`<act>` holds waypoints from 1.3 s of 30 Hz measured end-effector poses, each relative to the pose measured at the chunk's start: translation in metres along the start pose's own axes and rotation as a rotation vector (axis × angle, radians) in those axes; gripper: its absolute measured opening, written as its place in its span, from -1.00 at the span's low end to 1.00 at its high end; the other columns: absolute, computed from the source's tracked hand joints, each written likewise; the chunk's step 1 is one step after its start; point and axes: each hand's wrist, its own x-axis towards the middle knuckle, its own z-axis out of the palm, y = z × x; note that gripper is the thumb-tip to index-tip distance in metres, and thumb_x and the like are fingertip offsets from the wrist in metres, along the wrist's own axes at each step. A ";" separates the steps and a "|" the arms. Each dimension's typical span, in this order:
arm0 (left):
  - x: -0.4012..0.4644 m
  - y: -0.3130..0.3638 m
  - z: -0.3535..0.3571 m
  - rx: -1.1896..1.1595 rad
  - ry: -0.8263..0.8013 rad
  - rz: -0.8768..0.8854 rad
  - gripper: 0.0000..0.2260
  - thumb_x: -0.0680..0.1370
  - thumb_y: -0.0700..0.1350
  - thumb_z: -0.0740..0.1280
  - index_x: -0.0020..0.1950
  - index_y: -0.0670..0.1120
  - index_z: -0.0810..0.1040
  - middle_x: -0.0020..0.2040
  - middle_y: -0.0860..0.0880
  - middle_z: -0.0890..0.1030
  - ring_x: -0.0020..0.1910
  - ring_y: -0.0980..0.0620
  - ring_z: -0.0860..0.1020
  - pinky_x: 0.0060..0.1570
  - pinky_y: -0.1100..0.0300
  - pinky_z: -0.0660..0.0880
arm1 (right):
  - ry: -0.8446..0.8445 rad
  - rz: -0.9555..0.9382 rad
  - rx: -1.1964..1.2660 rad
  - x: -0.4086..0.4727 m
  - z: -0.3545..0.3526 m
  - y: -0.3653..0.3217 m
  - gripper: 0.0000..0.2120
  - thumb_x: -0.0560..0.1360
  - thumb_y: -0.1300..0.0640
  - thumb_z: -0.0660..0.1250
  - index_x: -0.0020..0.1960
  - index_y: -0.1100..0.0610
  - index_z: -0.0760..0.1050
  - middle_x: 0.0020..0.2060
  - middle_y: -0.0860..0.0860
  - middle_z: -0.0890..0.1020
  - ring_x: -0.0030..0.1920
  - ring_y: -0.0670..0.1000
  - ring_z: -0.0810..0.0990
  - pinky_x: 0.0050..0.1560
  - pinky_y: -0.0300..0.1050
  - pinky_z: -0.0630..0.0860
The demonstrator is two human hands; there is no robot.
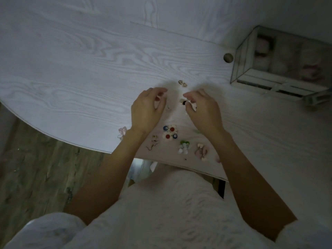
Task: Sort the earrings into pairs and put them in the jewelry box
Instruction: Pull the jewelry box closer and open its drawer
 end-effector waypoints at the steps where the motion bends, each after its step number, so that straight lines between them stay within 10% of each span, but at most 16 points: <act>1: -0.004 0.011 0.001 -0.012 0.025 0.046 -0.81 0.58 -0.05 0.22 0.08 -0.03 0.58 -0.12 0.04 0.64 -0.17 0.12 0.54 -0.24 0.24 0.44 | 0.009 -0.001 -0.030 -0.012 -0.009 0.007 -0.79 0.50 0.22 0.26 0.12 0.13 0.55 -0.05 0.08 0.61 -0.10 0.03 0.56 -0.12 -0.12 0.49; 7: -0.017 0.092 0.048 -0.091 -0.118 0.332 -0.78 0.56 -0.02 0.19 0.01 -0.03 0.61 -0.26 0.06 0.64 -0.30 0.10 0.56 -0.36 0.23 0.46 | 0.037 0.158 -0.086 -0.076 -0.066 0.081 -0.82 0.50 0.20 0.28 0.07 0.10 0.57 -0.09 0.05 0.64 -0.13 0.05 0.59 -0.11 -0.09 0.51; 13: 0.009 0.156 0.127 -0.213 -0.614 -0.081 -0.75 0.55 -0.11 0.28 0.22 -0.04 0.48 0.05 -0.02 0.62 0.00 0.05 0.57 -0.11 0.32 0.41 | 0.193 0.323 0.068 -0.081 -0.118 0.166 -0.68 0.45 0.23 0.35 0.20 0.13 0.49 0.03 0.10 0.59 0.02 0.06 0.54 0.01 -0.13 0.43; 26: 0.039 0.161 0.203 0.389 -0.285 0.221 -0.58 0.54 -0.12 0.25 0.39 -0.12 0.32 0.36 -0.11 0.40 0.34 -0.12 0.32 0.28 0.01 0.30 | 0.172 0.179 -0.236 -0.024 -0.125 0.248 -0.58 0.48 0.19 0.27 0.33 0.14 0.38 0.26 0.08 0.48 0.31 0.11 0.36 0.30 0.02 0.25; 39: 0.014 0.139 0.188 -0.070 -0.143 0.019 -0.81 0.45 -0.22 0.37 0.06 -0.09 0.57 0.06 -0.12 0.56 0.04 -0.08 0.50 -0.06 0.14 0.48 | 0.276 0.184 -0.081 -0.066 -0.114 0.251 -0.79 0.38 0.32 0.35 0.00 0.15 0.57 0.00 0.10 0.58 0.07 0.14 0.48 0.02 -0.02 0.41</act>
